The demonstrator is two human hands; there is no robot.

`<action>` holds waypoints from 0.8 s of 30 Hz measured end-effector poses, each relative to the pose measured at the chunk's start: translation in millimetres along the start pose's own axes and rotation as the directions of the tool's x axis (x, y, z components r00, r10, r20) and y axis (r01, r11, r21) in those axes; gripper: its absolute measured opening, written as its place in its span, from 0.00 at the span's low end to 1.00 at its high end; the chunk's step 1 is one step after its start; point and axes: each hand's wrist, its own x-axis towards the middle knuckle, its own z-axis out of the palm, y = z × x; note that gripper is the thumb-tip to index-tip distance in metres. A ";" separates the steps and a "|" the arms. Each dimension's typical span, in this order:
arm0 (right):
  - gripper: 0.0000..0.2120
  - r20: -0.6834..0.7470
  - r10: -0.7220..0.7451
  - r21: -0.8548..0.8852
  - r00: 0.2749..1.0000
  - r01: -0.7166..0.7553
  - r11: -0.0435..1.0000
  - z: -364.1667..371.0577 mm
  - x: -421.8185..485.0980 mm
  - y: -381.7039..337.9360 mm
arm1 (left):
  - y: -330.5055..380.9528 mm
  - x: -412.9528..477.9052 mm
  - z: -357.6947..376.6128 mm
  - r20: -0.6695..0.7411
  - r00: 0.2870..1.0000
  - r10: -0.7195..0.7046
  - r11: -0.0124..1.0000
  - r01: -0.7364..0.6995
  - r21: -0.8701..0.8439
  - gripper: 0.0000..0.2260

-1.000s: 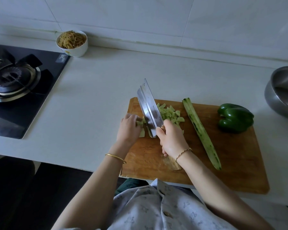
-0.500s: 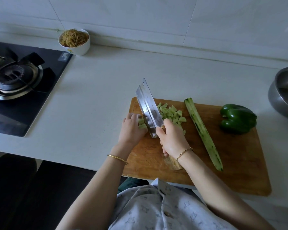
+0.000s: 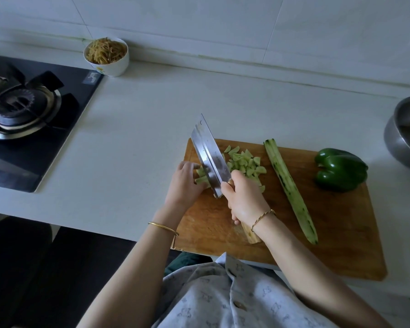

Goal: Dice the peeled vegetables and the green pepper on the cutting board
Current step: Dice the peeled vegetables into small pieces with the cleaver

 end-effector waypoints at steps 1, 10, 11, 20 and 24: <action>0.09 0.003 0.003 -0.007 1.000 -0.003 1.000 0.4 -0.1 -0.7 | -0.2 0.1 0.1 -0.001 1.000 0.000 1.000 0.000 0.003 0.20; 0.08 0.036 0.037 -0.076 0.999 -0.034 0.997 8.3 5.3 -8.3 | 1.2 -0.5 -0.1 -0.018 0.999 0.030 1.000 -0.030 -0.008 0.18; 0.08 0.018 0.029 -0.099 0.999 -0.027 0.995 11.9 6.3 -7.5 | 1.1 -0.8 0.0 -0.019 0.999 0.039 0.999 -0.039 -0.012 0.18; 0.10 -0.028 0.060 0.085 0.998 -0.058 0.995 14.1 5.8 3.7 | -1.8 0.3 0.0 0.026 1.000 -0.007 0.999 0.007 -0.033 0.19; 0.11 -0.049 0.020 0.106 0.999 -0.015 0.994 10.6 2.5 1.9 | -3.6 -0.6 0.4 -0.008 1.000 -0.027 0.997 0.027 -0.076 0.19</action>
